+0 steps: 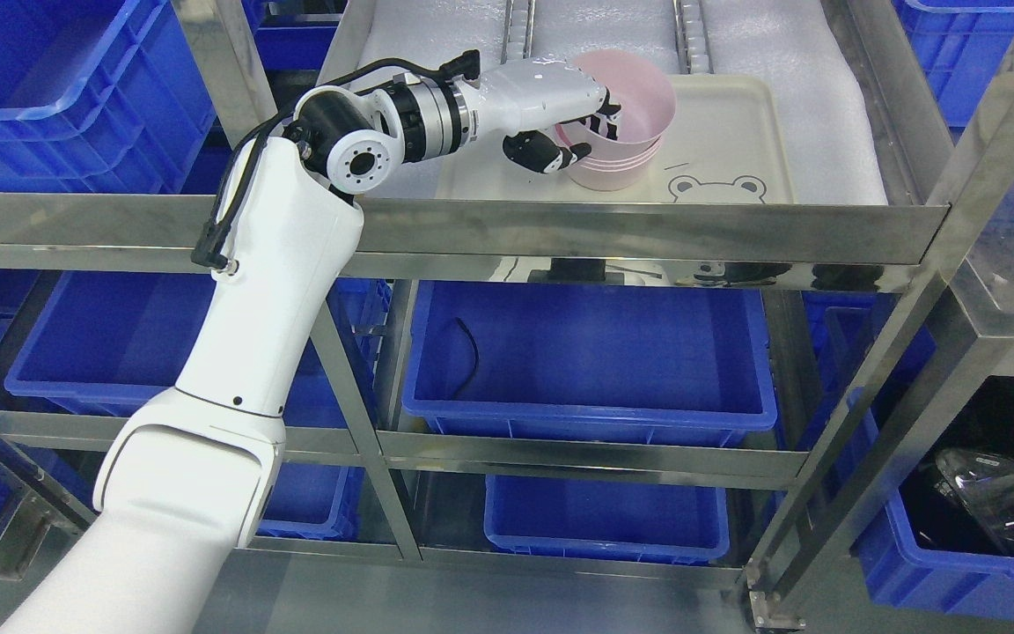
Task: Stack pink IKEA bowl on shelf middle layer
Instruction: 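Lower the pink bowl onto the stack and open the left hand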
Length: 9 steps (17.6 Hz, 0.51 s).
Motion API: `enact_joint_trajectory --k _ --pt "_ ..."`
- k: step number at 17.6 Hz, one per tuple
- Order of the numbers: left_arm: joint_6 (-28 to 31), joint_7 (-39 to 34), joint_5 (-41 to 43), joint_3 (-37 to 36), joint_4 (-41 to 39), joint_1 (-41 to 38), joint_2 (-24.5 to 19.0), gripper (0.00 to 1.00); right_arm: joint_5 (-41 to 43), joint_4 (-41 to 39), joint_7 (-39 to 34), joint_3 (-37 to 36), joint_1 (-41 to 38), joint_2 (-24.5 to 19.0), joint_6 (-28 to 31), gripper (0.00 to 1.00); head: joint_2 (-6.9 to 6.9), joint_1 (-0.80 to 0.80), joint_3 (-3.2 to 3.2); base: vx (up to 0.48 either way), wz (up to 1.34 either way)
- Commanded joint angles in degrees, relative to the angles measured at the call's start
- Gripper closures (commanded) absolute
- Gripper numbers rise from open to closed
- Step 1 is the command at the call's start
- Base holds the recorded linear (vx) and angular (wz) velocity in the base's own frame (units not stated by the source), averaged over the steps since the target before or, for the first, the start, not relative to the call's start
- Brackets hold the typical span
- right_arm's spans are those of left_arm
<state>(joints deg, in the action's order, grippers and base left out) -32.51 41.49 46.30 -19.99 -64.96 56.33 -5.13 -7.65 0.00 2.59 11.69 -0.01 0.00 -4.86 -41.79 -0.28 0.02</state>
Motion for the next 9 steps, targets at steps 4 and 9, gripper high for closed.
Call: enact_joint_trajectory --k 4,9 --pt "0.3 0.1 4.1 2.1 -2.5 1.6 -1.7 0.42 0.0 -1.0 0.0 0.0 -0.9 1.0 0.0 0.0 0.0 0.0 0.0 0.0 0.0" --pt "0.3 0.2 4.1 5.3 -0.3 2.7 -1.6 0.39 0.0 -1.0 0.0 0.0 -0.9 1.0 0.0 0.0 0.0 0.0 0.0 0.0 0.0"
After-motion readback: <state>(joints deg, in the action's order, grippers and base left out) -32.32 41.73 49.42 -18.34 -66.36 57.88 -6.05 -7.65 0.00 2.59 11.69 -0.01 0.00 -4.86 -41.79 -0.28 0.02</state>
